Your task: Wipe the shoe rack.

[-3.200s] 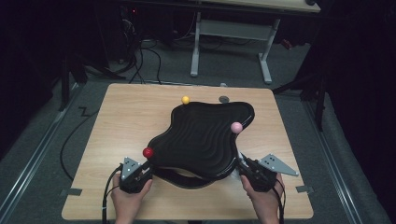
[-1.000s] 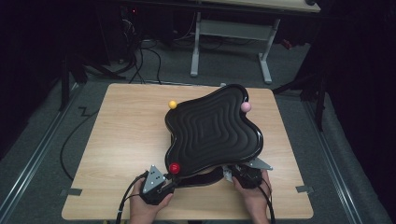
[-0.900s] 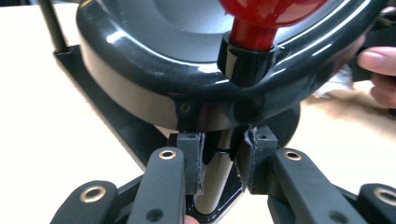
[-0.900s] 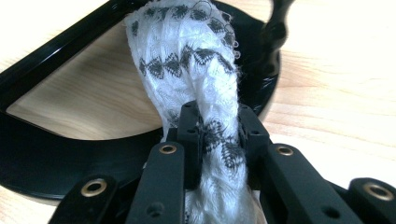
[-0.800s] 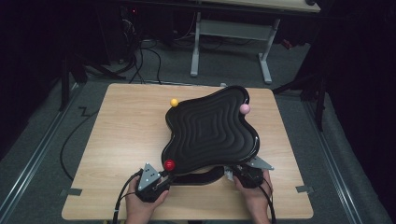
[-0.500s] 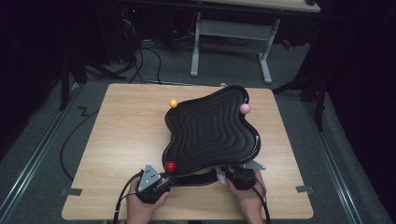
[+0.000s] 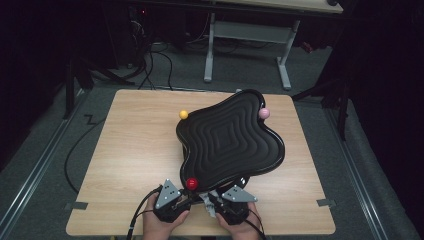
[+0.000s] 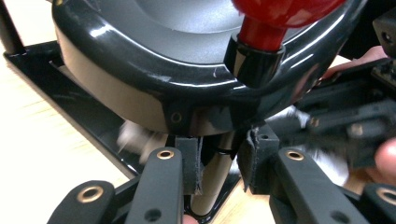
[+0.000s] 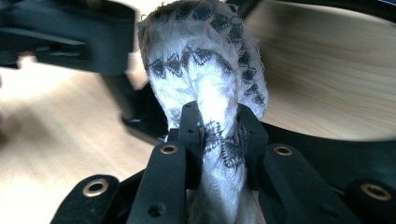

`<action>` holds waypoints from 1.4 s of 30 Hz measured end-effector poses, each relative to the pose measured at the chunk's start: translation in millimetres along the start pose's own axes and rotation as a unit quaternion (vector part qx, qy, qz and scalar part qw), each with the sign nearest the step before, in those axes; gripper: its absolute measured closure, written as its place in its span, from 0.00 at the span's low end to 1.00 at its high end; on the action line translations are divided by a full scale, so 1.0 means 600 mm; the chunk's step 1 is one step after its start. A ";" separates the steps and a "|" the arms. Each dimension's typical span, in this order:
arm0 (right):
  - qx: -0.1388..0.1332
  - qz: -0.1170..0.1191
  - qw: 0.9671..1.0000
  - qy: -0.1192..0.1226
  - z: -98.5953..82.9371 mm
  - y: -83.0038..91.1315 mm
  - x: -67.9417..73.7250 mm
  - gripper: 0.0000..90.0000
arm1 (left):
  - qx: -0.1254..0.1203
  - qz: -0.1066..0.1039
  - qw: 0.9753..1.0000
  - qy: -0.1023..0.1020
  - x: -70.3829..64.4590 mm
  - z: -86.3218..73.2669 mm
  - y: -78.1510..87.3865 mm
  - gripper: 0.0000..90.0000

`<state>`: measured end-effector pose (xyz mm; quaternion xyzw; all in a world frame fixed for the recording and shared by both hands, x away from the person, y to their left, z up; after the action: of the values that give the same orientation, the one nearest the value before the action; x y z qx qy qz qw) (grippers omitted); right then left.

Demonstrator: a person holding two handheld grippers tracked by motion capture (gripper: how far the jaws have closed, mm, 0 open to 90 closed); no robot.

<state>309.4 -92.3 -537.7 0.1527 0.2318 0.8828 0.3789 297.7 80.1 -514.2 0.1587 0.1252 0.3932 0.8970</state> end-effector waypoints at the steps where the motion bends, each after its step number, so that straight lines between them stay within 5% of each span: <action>1: 0.001 -0.003 1.000 0.015 0.000 -0.002 0.009 0.85 | -0.005 -0.005 1.000 0.019 -0.005 0.000 -0.002 0.80; 5: 0.002 -0.013 1.000 0.001 -0.001 0.002 -0.002 0.85 | -0.006 0.006 1.000 0.020 0.003 0.001 0.000 0.80; 17: -0.007 -0.088 0.993 -0.075 0.005 0.035 -0.134 0.85 | -0.015 0.053 0.996 0.068 0.077 -0.005 0.031 0.79; 22: -0.007 -0.124 0.990 -0.062 0.018 0.039 -0.165 0.84 | -0.017 0.064 0.995 0.071 0.087 -0.007 0.035 0.79; 24: -0.007 -0.118 0.991 -0.065 0.017 0.038 -0.168 0.84 | -0.017 0.066 0.995 0.069 0.086 -0.007 0.035 0.79; 28: -0.005 -0.100 0.993 -0.059 0.012 0.035 -0.146 0.84 | -0.014 0.055 0.996 0.065 0.080 -0.007 0.033 0.79; 29: 0.004 -0.089 0.995 -0.038 0.006 0.029 -0.116 0.84 | -0.011 0.046 0.997 0.059 0.070 -0.006 0.029 0.79; 30: 0.004 -0.089 0.995 -0.038 0.006 0.029 -0.116 0.84 | -0.011 0.046 0.997 0.059 0.070 -0.006 0.029 0.79; 36: 0.012 -0.062 0.998 0.027 0.003 0.011 -0.032 0.84 | -0.004 0.015 0.999 0.045 0.030 -0.005 0.014 0.79; 37: 0.012 -0.062 0.998 0.027 0.003 0.011 -0.032 0.84 | -0.003 0.008 0.999 0.040 0.022 -0.005 0.011 0.79; 39: 0.014 -0.045 0.996 0.071 0.002 0.000 0.009 0.84 | -0.003 0.003 0.999 0.037 0.015 -0.005 0.006 0.79; 42: 0.017 -0.039 0.994 0.102 0.000 -0.006 0.031 0.84 | 0.000 0.000 0.999 0.036 0.016 -0.004 0.006 0.79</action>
<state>299.3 -76.1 -537.8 0.0587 0.2896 0.8744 0.3848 300.5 90.0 -516.1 0.1441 0.1570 0.3988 0.8920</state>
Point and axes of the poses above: each handheld gripper's, and its own axes: y roughly backward along the jaws, z roughly out of its top, x roughly to its left, the point moved 4 cm from there along -y, roughly forward along the jaws
